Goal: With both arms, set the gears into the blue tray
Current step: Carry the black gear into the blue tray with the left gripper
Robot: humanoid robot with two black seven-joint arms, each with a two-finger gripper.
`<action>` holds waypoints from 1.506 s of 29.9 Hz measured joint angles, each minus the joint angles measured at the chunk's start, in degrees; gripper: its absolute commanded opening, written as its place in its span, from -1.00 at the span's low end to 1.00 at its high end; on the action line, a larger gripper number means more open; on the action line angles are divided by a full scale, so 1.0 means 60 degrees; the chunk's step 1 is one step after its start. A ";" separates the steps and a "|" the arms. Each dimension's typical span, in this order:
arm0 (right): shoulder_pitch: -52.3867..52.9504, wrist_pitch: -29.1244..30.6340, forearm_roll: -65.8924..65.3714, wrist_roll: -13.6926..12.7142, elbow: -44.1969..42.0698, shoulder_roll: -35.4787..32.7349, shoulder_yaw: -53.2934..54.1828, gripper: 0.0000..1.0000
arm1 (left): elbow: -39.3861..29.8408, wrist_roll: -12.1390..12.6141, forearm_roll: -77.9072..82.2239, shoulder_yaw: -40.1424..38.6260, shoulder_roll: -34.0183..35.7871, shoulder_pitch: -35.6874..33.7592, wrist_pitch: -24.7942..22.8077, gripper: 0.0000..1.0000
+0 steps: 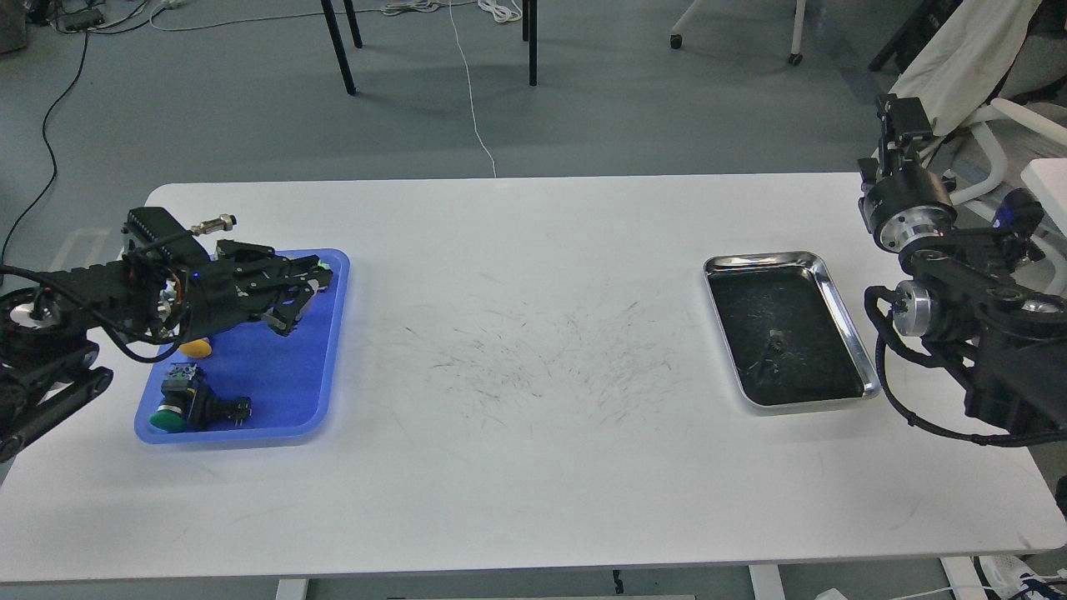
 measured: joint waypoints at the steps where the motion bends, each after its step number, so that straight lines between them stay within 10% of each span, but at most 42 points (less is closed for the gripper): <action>1: 0.0007 -0.0007 -0.0008 0.0000 -0.0001 0.0010 0.0000 0.89 | 0.0066 0.0000 0.0000 0.0005 -0.0011 0.0021 0.0000 -0.86; 45: -0.0031 -0.0071 -0.0032 0.0000 0.0091 -0.0032 -0.0011 0.89 | 0.3664 0.0002 -0.0409 0.0162 -0.1713 0.0874 0.0662 -0.65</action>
